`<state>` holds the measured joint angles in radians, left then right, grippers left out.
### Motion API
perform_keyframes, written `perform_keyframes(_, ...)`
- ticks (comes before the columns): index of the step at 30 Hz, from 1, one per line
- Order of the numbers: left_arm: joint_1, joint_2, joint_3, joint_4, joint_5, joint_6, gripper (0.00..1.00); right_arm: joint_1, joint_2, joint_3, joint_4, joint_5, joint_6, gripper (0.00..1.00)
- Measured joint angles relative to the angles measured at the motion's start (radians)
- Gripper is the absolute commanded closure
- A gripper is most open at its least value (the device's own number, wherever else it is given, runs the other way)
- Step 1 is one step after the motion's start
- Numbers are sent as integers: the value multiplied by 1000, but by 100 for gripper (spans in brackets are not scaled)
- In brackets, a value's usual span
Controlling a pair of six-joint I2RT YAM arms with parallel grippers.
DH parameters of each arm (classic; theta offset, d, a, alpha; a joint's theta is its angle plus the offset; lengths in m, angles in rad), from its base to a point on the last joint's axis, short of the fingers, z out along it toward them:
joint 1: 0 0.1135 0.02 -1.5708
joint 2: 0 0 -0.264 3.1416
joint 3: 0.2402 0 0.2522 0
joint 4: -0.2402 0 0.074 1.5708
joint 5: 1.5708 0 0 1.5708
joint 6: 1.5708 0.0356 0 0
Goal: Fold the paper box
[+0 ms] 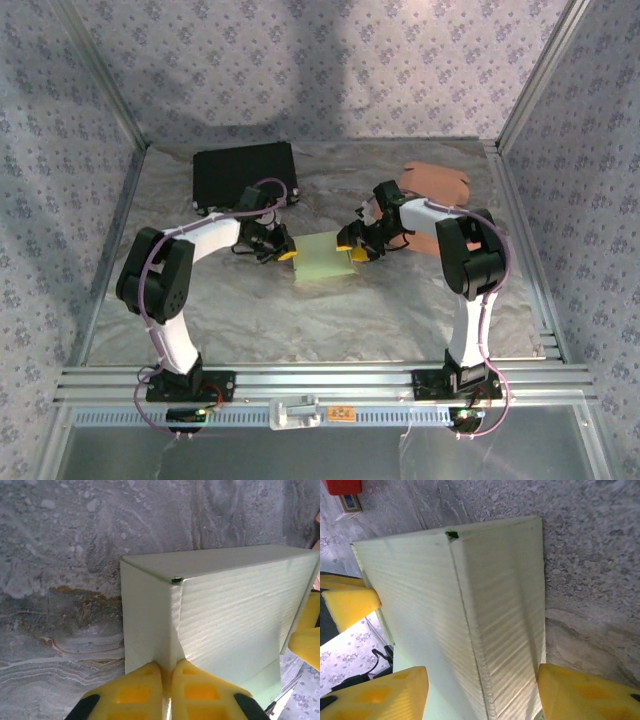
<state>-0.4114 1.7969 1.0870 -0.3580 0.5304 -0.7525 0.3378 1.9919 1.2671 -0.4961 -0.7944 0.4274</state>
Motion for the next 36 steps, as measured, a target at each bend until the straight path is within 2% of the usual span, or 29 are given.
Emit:
perform_keyframes(3, 9, -6, -17, 23, 12, 0, 100, -2, 0, 4, -7, -6, -7, 38)
perform_keyframes(18, 105, -51, -181, 206, 157, 24, 100, 4, 34, 113, -87, -97, -46, 35)
perform_keyframes(24, 118, -54, -190, 212, 165, 47, 100, 11, 31, 112, -114, -84, -55, 35)
perform_keyframes(28, 124, -55, -189, 198, 166, 63, 100, -13, -2, 95, -113, -86, -54, 31)
perform_keyframes(32, 126, -55, -182, 183, 165, 73, 100, -44, -12, 107, -115, -114, -56, 29)
perform_keyframes(36, 126, -54, -176, 170, 161, 83, 100, -26, 29, 147, -119, -150, -64, 28)
